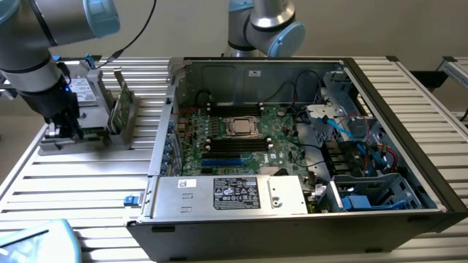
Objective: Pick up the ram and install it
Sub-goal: 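Pick up the ram and move it above insertion slot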
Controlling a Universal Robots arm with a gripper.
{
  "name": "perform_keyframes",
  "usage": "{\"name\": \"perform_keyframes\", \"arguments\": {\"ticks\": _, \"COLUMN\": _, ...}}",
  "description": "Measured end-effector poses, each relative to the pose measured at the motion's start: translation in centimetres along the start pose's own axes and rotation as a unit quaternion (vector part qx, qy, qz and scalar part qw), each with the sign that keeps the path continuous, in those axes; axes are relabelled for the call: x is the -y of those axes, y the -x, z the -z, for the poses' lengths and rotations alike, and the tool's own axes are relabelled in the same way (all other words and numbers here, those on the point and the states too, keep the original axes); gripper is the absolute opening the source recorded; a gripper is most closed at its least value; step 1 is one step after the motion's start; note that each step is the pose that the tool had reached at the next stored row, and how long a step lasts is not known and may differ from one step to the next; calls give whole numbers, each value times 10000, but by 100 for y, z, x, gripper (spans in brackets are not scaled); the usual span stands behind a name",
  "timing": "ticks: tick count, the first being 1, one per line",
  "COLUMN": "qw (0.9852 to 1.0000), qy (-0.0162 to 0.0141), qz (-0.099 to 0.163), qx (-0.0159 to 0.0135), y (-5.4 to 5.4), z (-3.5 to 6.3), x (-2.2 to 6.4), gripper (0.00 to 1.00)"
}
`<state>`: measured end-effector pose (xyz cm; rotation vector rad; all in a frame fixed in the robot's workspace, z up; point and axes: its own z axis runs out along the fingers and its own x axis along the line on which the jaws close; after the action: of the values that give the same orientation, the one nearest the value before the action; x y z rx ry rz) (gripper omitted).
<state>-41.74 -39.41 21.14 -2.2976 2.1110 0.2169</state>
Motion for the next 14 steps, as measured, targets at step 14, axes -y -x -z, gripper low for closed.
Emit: {"name": "perform_keyframes", "arguments": {"ticks": 14, "qw": 10000, "qy": -1, "qz": 1, "qx": 10, "y": 8, "z": 72, "x": -6, "gripper": 13}}
